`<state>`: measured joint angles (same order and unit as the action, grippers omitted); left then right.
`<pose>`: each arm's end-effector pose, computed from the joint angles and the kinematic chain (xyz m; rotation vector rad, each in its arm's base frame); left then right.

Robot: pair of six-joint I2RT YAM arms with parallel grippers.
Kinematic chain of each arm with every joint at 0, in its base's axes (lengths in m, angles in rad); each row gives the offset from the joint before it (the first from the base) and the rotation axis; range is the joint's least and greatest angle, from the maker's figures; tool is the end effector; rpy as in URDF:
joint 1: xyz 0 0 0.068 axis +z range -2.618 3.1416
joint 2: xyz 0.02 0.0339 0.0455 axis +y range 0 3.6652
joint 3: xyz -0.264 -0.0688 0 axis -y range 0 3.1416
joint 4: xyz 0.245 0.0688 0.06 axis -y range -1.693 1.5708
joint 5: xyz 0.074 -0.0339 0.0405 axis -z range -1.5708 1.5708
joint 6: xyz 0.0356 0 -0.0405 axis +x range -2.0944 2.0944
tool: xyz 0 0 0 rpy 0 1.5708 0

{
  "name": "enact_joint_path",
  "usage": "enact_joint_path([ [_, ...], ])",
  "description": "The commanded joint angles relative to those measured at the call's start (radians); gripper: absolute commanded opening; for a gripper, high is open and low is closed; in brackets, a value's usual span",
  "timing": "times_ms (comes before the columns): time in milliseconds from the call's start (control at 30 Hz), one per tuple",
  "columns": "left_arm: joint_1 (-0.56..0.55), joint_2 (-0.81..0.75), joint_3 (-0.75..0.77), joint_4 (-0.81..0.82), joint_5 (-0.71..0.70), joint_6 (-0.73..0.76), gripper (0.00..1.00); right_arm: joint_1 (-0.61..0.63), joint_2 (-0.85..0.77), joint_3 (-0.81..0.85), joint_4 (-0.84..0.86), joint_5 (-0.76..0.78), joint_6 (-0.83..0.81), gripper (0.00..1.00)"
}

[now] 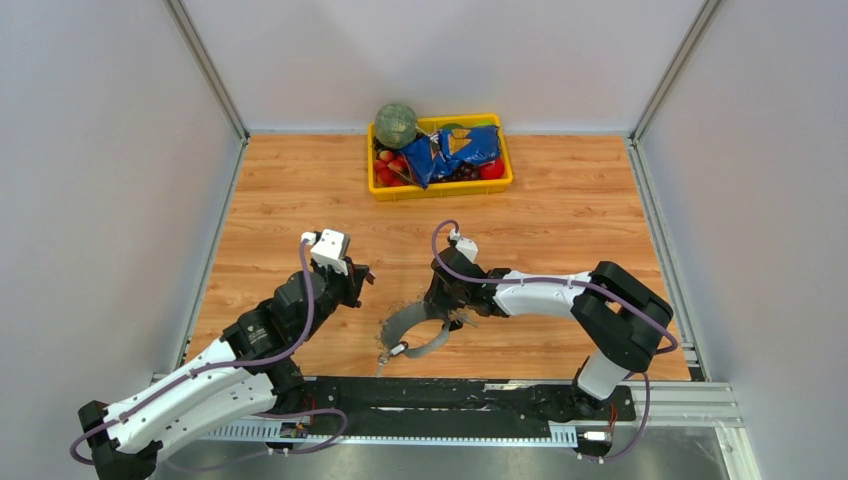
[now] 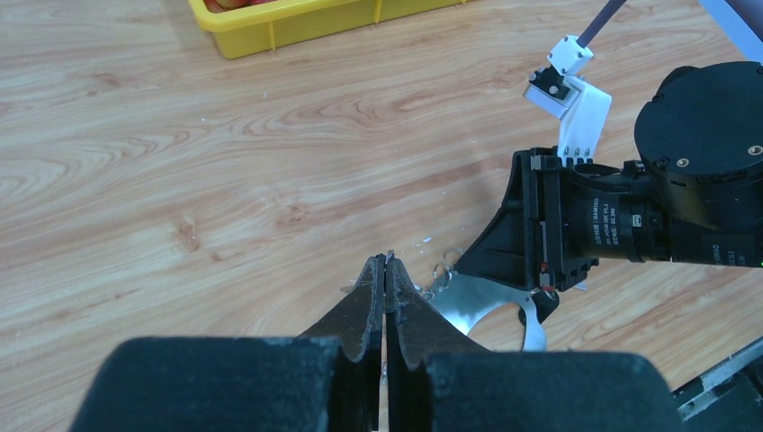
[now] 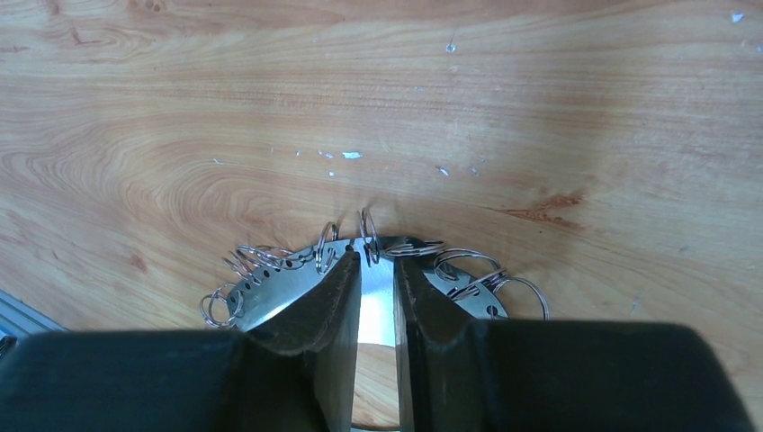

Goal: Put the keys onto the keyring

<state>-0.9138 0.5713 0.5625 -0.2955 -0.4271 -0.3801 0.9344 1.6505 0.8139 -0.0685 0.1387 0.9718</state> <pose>0.1002 -0.1058 0.2822 0.2041 1.8657 -0.4994 0.1925 0.2522 0.1491 0.1101 2.5759 0.6227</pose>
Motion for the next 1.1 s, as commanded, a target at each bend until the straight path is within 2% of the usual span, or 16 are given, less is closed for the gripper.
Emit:
enact_joint_path([
  [0,0.006,0.000,-0.006,0.033,0.013,-0.001,0.00,-0.004,0.002,0.018,0.038,0.025,0.010,0.21],
  [233,0.006,0.000,-0.007,0.032,0.013,-0.001,0.00,-0.005,0.025,0.034,0.044,0.021,0.007,0.16],
  [433,0.006,-0.001,-0.007,0.032,0.013,-0.002,0.00,-0.005,0.030,0.042,0.051,0.012,0.000,0.00],
  [567,0.006,0.000,-0.007,0.032,0.012,-0.002,0.00,-0.004,0.013,0.036,0.051,0.016,-0.002,0.00],
  [600,0.006,0.000,-0.006,0.033,0.013,-0.002,0.00,-0.004,0.008,0.035,0.052,0.018,-0.002,0.01],
  [667,0.006,0.000,-0.007,0.035,0.014,-0.001,0.00,-0.005,0.005,0.034,0.051,0.018,0.000,0.13],
  [767,0.007,0.000,-0.008,0.035,0.016,-0.002,0.00,-0.005,0.005,0.036,0.051,0.016,0.002,0.23],
  [933,0.007,0.000,-0.007,0.037,0.019,-0.001,0.00,-0.005,0.005,0.046,0.050,0.020,-0.006,0.30],
  [1067,0.006,0.003,-0.009,0.040,0.022,-0.002,0.00,-0.003,0.003,0.055,0.047,0.034,-0.012,0.32],
])
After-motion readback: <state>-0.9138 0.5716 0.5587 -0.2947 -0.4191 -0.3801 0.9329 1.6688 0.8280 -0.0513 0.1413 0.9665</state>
